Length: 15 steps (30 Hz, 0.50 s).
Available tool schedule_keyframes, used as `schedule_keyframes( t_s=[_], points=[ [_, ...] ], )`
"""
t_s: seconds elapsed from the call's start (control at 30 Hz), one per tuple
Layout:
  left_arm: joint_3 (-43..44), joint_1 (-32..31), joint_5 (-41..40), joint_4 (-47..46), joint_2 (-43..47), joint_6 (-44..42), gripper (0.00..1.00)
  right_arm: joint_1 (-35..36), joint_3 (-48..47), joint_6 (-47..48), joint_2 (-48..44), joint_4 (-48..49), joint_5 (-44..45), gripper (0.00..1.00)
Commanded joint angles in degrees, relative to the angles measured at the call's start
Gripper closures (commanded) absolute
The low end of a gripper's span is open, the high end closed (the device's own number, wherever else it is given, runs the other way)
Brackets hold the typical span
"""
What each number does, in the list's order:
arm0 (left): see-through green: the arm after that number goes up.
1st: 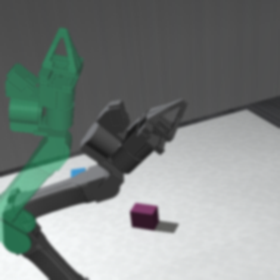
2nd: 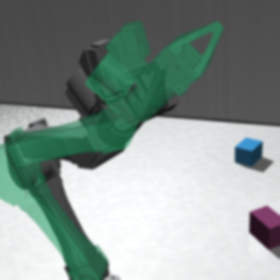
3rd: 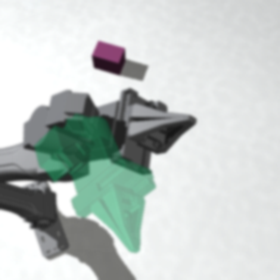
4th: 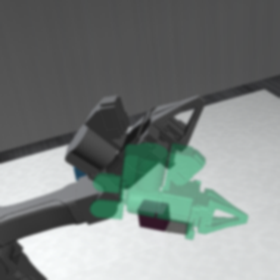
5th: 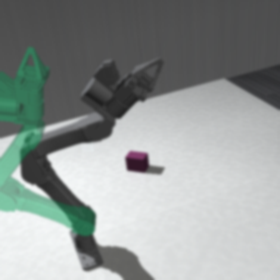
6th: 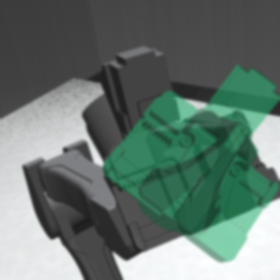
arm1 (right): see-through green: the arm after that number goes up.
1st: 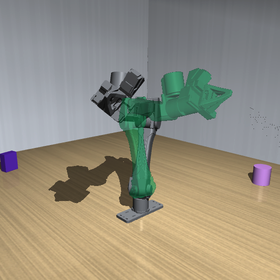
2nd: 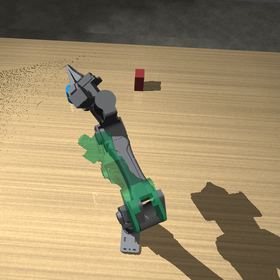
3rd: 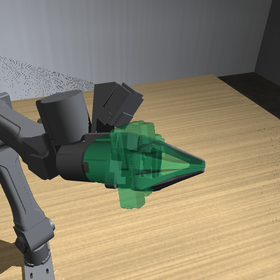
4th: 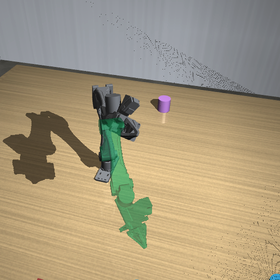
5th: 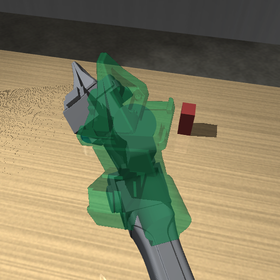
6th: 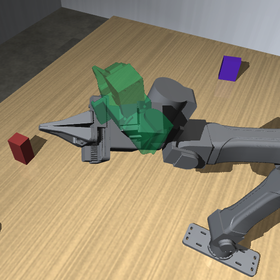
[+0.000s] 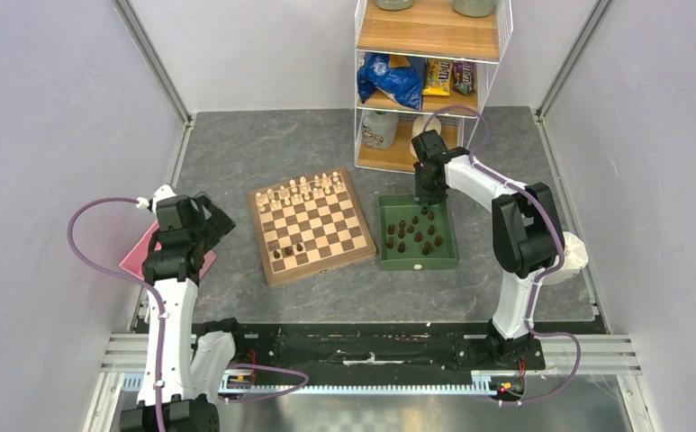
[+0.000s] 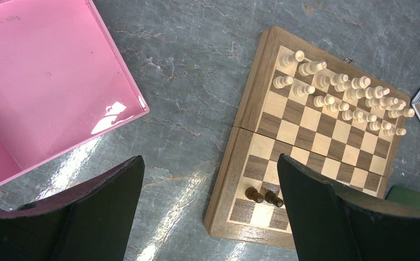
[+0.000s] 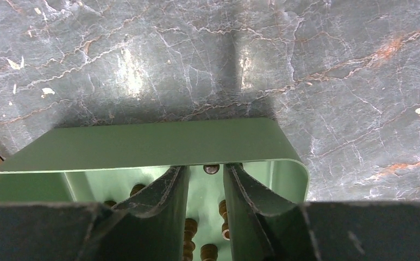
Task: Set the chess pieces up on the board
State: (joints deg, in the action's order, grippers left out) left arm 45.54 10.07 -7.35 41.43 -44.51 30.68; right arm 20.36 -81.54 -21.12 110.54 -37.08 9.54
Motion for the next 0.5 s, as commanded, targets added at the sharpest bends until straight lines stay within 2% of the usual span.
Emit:
schedule_keyframes(
  t_s=[0.0,0.47],
  points=[
    [-0.1,0.5,0.3,-1.9,0.1,1.2,0.01,-0.3,1.2,0.6,1.2,1.0,0.3,0.64],
    [-0.1,0.6,0.5,-1.9,0.0,1.1,0.01,-0.3,3.1,0.7,0.5,3.1,0.6,0.64]
  ],
)
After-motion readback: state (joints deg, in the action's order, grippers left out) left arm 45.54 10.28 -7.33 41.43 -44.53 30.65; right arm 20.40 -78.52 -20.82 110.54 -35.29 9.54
